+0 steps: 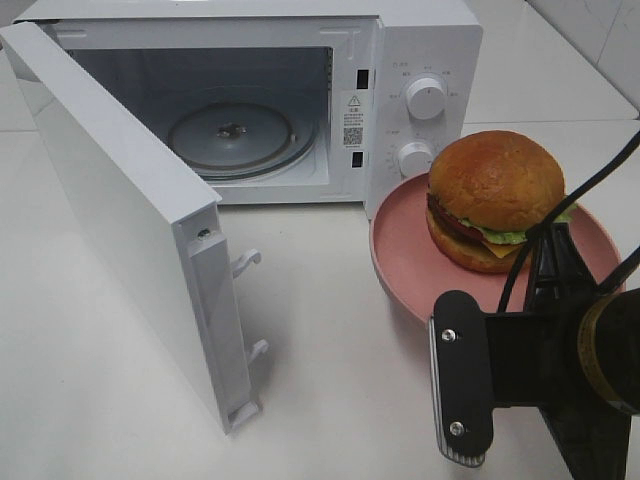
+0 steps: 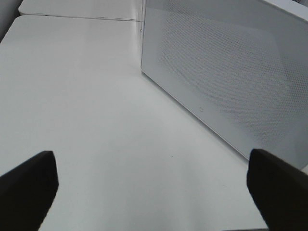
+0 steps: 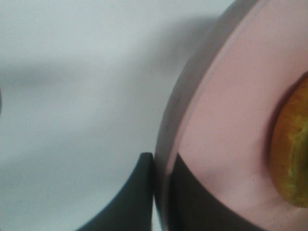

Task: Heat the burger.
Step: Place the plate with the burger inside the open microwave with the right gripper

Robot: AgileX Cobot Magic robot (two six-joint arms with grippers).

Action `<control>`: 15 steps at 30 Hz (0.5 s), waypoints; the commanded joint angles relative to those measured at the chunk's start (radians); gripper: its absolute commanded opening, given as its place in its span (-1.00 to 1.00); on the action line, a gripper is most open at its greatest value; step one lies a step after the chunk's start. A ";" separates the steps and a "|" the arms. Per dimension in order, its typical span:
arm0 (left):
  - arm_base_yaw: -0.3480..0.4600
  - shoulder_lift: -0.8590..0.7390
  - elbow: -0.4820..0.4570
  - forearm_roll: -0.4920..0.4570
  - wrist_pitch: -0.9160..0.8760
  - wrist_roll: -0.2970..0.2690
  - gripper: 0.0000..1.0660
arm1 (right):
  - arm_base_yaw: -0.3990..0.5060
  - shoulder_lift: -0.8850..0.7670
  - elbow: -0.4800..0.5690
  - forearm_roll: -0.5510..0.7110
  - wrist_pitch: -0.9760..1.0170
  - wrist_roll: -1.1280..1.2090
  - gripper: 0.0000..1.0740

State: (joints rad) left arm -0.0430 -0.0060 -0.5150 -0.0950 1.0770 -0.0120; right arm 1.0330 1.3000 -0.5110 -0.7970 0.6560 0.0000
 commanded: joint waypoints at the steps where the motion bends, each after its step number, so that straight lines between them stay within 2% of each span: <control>1: 0.003 -0.014 0.000 -0.010 -0.011 0.000 0.88 | 0.004 -0.008 0.000 -0.059 -0.004 -0.019 -1.00; 5: 0.003 -0.014 0.000 -0.010 -0.011 0.000 0.88 | 0.004 -0.008 0.000 -0.064 -0.119 -0.106 -1.00; 11: 0.003 -0.014 0.000 -0.010 -0.011 0.000 0.88 | -0.005 -0.008 0.000 -0.056 -0.173 -0.190 -1.00; 13: 0.003 -0.014 0.000 -0.010 -0.011 0.000 0.88 | -0.059 -0.008 0.000 -0.045 -0.217 -0.269 -1.00; 15: 0.003 -0.014 0.000 -0.010 -0.011 0.000 0.88 | -0.074 -0.008 0.000 -0.034 -0.238 -0.297 -1.00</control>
State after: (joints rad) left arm -0.0430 -0.0060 -0.5150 -0.0950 1.0770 -0.0120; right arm 0.9650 1.3010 -0.5110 -0.7970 0.4390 -0.2720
